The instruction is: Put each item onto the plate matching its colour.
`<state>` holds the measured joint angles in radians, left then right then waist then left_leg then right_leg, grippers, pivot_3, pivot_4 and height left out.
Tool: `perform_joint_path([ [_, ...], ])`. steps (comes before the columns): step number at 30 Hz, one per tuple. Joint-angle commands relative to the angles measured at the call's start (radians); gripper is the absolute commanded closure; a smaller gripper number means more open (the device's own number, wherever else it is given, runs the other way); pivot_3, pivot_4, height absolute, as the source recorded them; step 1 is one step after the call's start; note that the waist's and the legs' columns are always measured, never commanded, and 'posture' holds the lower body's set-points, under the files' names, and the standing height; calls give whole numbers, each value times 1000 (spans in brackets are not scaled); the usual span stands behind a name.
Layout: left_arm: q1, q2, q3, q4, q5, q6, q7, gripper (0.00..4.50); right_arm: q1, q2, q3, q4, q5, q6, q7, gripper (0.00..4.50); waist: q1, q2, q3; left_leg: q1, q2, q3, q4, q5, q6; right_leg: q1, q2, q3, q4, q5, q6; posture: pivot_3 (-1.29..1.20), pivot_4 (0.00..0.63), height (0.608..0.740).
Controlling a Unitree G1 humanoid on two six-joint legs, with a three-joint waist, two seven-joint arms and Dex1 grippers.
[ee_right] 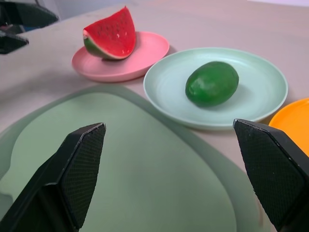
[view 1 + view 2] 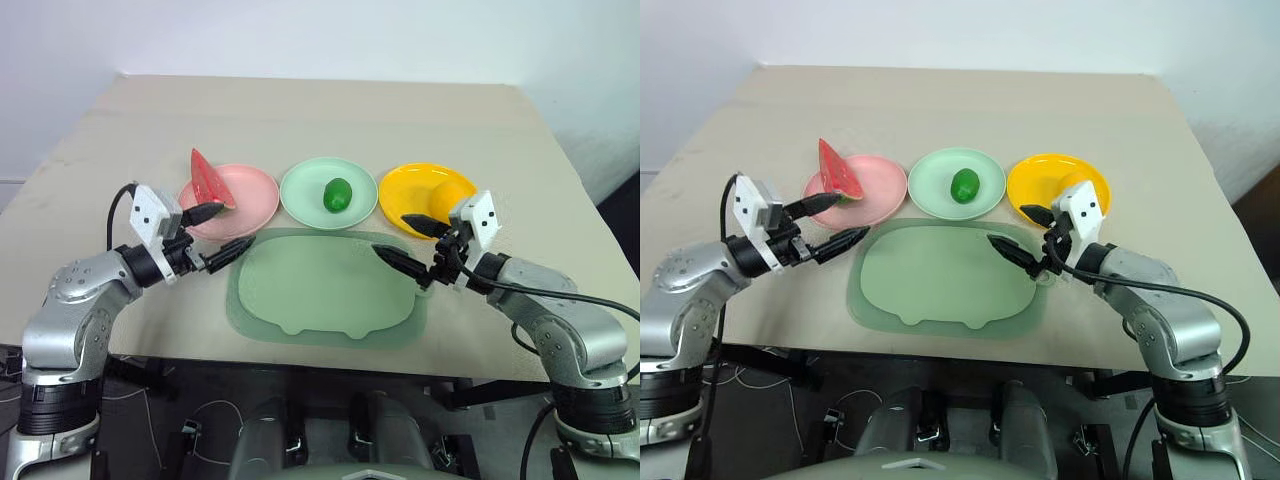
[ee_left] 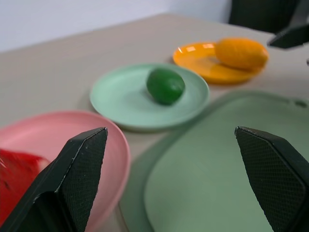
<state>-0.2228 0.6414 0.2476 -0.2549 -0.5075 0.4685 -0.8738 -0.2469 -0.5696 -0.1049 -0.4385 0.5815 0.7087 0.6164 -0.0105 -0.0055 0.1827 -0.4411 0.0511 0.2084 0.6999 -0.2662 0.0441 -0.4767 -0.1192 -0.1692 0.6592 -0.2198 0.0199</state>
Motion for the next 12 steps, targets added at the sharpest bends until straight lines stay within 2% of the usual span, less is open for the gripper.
perform_joint_path([
  [1, 11, 1, -7, -8, -24, -33, -34, 56, 20, -14, -27, -57, 10, -20, 4, 0, 0, 0, 0, 0, 0, 0, 0, 0, 0, 0, 0, 0, -1, 0, 0, 0, 150, 696],
  [7, 40, 13, -4, 18, -20, -81, -76, 56, 35, -30, -39, -66, 30, -10, 18, 0, -1, 0, 0, 0, 0, 0, 0, 0, 0, 0, 0, 0, -1, 0, 0, 0, 150, 696],
  [12, 56, -5, -7, 41, -12, -133, -72, 56, 32, -65, -48, -8, -13, -45, 36, 0, 0, 0, 0, -1, 0, 0, 0, -1, 1, 0, 0, 0, -3, 0, -1, 0, 150, 696],
])
